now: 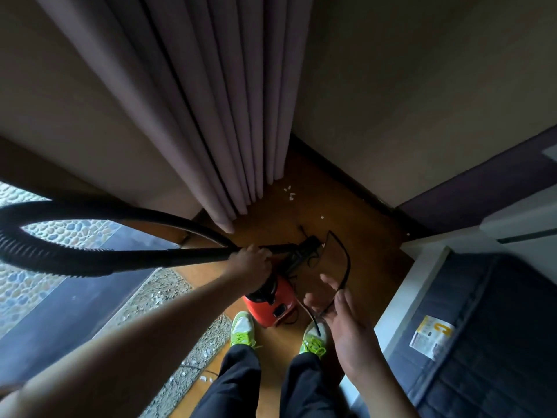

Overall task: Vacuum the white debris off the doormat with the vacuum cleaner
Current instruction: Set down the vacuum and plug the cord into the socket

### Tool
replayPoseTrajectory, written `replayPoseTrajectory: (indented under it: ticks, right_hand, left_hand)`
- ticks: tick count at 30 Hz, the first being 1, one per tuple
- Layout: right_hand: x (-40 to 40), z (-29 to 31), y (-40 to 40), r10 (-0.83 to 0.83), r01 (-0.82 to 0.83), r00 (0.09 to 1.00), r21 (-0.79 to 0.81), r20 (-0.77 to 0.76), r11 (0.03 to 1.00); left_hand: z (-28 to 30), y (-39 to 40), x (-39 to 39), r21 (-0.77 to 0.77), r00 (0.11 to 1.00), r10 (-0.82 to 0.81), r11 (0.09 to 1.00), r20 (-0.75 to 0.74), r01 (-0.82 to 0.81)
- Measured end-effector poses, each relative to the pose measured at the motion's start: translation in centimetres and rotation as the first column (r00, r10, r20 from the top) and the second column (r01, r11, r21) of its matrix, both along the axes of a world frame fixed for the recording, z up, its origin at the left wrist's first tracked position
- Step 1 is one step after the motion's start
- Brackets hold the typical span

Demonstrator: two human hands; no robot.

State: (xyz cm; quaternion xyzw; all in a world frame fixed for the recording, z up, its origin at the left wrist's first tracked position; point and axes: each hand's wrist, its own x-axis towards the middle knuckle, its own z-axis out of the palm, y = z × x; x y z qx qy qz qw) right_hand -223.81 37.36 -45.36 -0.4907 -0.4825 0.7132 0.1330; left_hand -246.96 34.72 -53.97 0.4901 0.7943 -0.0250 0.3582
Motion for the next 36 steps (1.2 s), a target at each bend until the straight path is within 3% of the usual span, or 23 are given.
replayPoseTrajectory:
  ticks: [1,2,3,4,6,7,9,12,14,15,17,19,21,23,25,31,36]
  right_hand:
    - [-0.3,0.8,-0.2,0.019,-0.019,1.0,-0.001,0.017,1.0]
    - [-0.8,2.2,-0.4,0.048,-0.048,0.998,0.007,0.049,0.999]
    - [-1.1,3.2,-0.7,0.062,-0.063,0.997,0.018,0.046,0.998]
    - [-1.4,3.9,-0.9,0.057,-0.059,0.997,0.025,0.047,0.998]
    - [-1.5,4.8,-1.5,0.044,-0.039,0.997,-0.078,0.065,0.996]
    - [-1.4,5.2,-1.9,0.067,-0.054,0.994,-0.133,0.091,0.99]
    - [-1.0,5.2,-2.6,0.144,-0.132,0.982,-0.095,0.126,0.987]
    - [-0.2,5.1,-3.0,0.315,-0.342,0.912,0.062,0.263,0.938]
    - [-0.2,5.1,-2.8,0.347,-0.382,0.889,0.066,0.298,0.922]
    - [-0.3,5.5,-2.6,0.282,-0.303,0.913,0.026,0.294,0.953]
    - [-0.4,6.1,-1.7,0.015,0.01,0.976,-0.114,0.215,0.993]
    - [-0.7,7.2,-0.5,-0.239,0.253,0.967,-0.33,0.083,0.909]
    - [-1.2,8.9,1.5,-0.41,0.355,0.911,-0.423,-0.044,0.833]
    - [-1.5,10.5,3.8,-0.534,0.416,0.831,-0.462,-0.158,0.784]
    - [-1.8,12.2,6.0,-0.621,0.463,0.757,-0.503,-0.202,0.729]
    - [-1.8,16.8,9.1,-0.649,0.483,0.731,-0.51,-0.213,0.712]
    - [-0.4,20.1,11.0,-0.692,0.543,0.679,-0.467,-0.244,0.698]
  left_hand:
    - [0.6,0.3,1.4,-0.038,0.935,0.234,0.972,0.265,-0.232]
    - [1.3,0.4,2.9,-0.103,0.757,0.437,0.889,0.486,-0.447]
    - [2.0,0.5,4.4,-0.213,0.54,0.578,0.778,0.612,-0.591]
    - [3.2,0.7,5.7,-0.332,0.339,0.646,0.689,0.683,-0.644]
    - [5.4,1.7,7.4,-0.505,0.047,0.684,0.582,0.728,-0.638]
    - [6.6,2.4,7.8,-0.554,-0.039,0.685,0.553,0.728,-0.622]
    - [8.4,3.5,7.6,-0.584,-0.101,0.665,0.561,0.74,-0.587]
    - [11.0,4.6,6.5,-0.575,-0.05,0.664,0.606,0.746,-0.55]
    - [13.0,4.7,6.5,-0.459,0.122,0.619,0.687,0.776,-0.563]
    - [13.7,4.6,6.7,-0.357,0.235,0.555,0.75,0.798,-0.557]
    - [14.5,4.0,7.1,-0.157,0.41,0.399,0.846,0.82,-0.509]
    - [15.2,2.7,7.2,0.011,0.552,0.222,0.922,0.804,-0.388]
    - [15.9,1.2,7.1,0.156,0.656,0.011,0.968,0.754,-0.196]
    - [16.5,-0.1,7.0,0.25,0.702,-0.141,0.967,0.698,-0.054]
    - [17.5,-0.8,6.9,0.263,0.711,-0.175,0.965,0.681,-0.014]
    - [21.1,-0.1,5.4,0.222,0.688,-0.268,0.962,0.674,0.157]
    - [22.1,-0.1,3.0,0.227,0.782,-0.388,0.921,0.488,0.316]
